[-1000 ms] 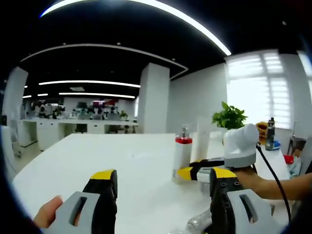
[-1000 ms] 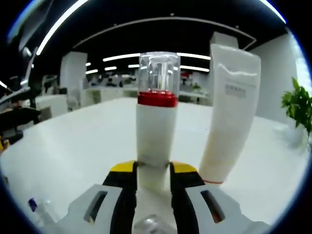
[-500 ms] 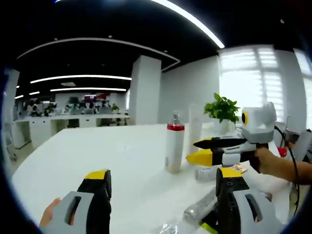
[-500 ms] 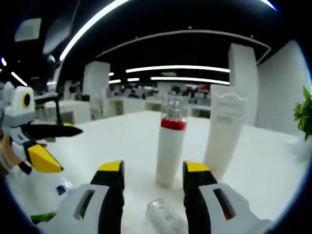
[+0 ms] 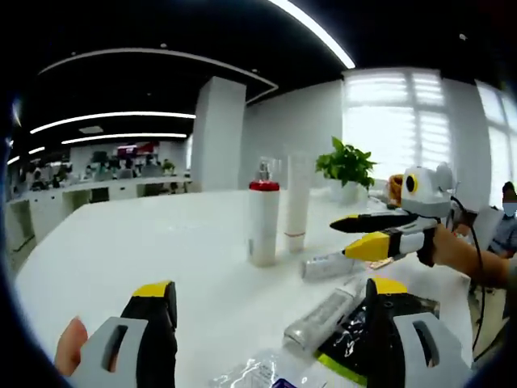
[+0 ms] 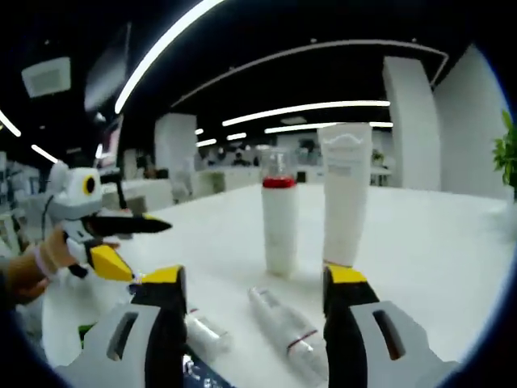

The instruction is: Arrange the skincare products in the storage area until every visible bottle or jar stands upright without overlapping.

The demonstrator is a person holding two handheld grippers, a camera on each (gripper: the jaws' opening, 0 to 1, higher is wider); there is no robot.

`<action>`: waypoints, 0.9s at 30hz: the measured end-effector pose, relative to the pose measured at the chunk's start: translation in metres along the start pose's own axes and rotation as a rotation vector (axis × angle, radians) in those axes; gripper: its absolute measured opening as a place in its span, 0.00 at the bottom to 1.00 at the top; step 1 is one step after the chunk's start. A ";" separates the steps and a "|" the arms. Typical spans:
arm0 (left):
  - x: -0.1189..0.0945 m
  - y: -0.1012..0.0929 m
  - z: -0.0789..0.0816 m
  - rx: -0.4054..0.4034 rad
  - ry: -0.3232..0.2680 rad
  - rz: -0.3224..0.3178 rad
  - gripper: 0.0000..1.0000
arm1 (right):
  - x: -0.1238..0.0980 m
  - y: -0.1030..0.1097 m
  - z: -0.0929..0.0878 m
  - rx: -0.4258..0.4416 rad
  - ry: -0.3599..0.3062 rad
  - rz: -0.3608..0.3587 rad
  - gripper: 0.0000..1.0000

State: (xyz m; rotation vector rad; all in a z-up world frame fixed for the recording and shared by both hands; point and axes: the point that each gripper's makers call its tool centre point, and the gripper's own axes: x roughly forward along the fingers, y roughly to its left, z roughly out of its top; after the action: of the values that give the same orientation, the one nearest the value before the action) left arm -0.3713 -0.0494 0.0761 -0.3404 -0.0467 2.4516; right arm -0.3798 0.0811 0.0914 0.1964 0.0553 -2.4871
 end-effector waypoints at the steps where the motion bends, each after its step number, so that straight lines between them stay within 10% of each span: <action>1: 0.001 -0.002 -0.002 0.013 0.008 -0.006 1.00 | -0.003 0.001 0.000 -0.003 -0.007 0.007 0.72; 27: 0.019 -0.032 -0.040 0.112 0.157 -0.096 0.94 | -0.033 -0.019 -0.023 -0.048 0.002 0.036 0.77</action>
State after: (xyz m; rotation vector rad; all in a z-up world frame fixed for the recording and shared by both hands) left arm -0.3563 -0.0146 0.0370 -0.4686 0.1378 2.3142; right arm -0.3621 0.1182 0.0737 0.1776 0.1116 -2.4469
